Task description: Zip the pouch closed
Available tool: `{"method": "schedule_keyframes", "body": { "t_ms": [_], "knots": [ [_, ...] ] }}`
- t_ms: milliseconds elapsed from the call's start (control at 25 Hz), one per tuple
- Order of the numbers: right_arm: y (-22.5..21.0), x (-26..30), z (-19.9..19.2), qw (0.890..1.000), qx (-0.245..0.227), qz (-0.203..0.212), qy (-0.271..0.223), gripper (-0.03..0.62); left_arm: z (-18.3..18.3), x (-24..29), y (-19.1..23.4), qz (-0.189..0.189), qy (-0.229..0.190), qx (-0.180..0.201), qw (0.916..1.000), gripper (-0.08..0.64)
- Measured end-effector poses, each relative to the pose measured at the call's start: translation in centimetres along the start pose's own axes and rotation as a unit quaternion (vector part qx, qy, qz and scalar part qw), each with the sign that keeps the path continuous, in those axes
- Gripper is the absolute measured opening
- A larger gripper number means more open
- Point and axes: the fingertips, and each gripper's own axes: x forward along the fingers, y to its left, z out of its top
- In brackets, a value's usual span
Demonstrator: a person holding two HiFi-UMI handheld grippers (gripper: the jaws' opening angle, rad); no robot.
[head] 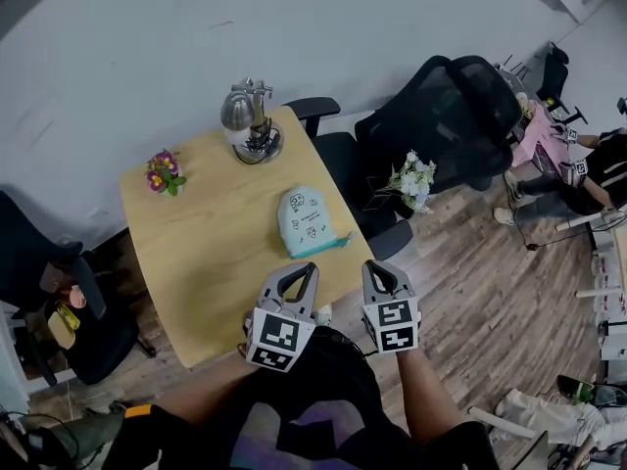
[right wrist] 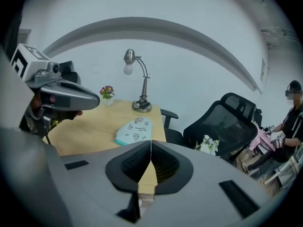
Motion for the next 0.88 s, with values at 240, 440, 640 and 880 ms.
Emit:
{"method": "schedule_keyframes", "body": {
  "t_ms": [240,440,640,880],
  "knots": [
    [-1.4,3.8,-0.7,0.997,-0.061,0.044,0.028,0.02,-3.2,3.9,1.4,0.013,0.048,-0.012,0.9987,0.011],
    [-2.3,7.0,-1.8,0.986,-0.136,0.079,0.05,0.082,-4.8,6.4,1.9,0.028,0.081,-0.015,0.9962,0.012],
    [-2.9,9.6,-3.0,0.972,-0.198,0.111,0.059,0.104,-5.7,8.1,2.2,0.038,0.098,-0.026,0.9941,0.012],
    [-2.5,12.1,-5.1,0.939,-0.3,0.15,0.078,0.132,-7.0,9.0,2.0,0.043,0.121,-0.031,0.9912,0.046]
  ]
}}
